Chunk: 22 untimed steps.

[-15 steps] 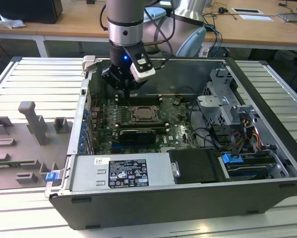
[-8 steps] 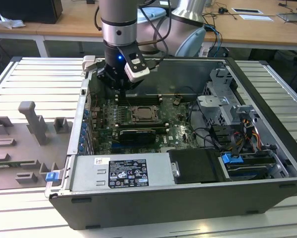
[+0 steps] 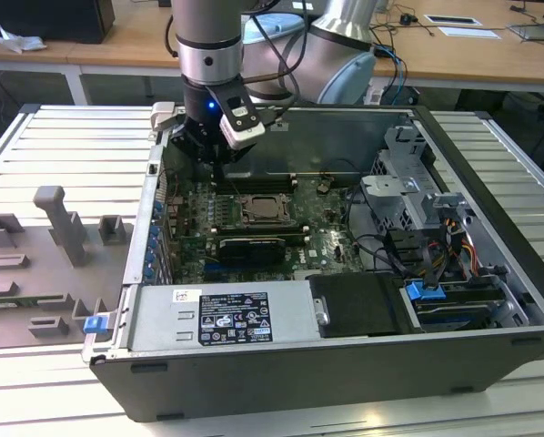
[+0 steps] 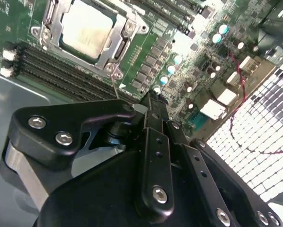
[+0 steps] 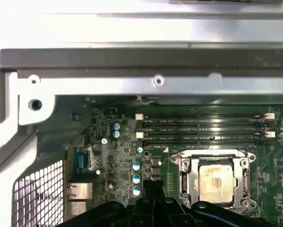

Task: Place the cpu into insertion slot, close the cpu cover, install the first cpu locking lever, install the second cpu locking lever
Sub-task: 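Install the first cpu locking lever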

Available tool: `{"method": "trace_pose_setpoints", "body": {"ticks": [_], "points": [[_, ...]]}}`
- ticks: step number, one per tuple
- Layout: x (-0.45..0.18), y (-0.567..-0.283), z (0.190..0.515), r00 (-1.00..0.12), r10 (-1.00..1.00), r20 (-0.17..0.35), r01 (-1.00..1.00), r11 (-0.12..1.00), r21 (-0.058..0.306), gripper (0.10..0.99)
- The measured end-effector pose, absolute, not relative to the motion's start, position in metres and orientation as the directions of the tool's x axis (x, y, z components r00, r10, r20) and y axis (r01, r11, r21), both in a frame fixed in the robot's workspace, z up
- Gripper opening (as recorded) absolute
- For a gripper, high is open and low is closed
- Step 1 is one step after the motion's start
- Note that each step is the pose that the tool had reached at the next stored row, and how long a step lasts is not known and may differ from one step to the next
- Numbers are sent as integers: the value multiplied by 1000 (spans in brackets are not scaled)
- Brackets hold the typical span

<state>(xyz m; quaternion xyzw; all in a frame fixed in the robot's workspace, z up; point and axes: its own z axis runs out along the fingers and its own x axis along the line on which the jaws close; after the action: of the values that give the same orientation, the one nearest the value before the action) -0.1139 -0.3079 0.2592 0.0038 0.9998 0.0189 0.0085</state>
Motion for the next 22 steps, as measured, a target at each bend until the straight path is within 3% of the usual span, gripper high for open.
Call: {"method": "trace_pose_setpoints", "body": {"ticks": [11,22], "points": [[-117,-288,255,-1000,-8,-17,-9,999,38,106],[-101,-288,254,-1000,-8,-17,-9,999,38,106]]}}
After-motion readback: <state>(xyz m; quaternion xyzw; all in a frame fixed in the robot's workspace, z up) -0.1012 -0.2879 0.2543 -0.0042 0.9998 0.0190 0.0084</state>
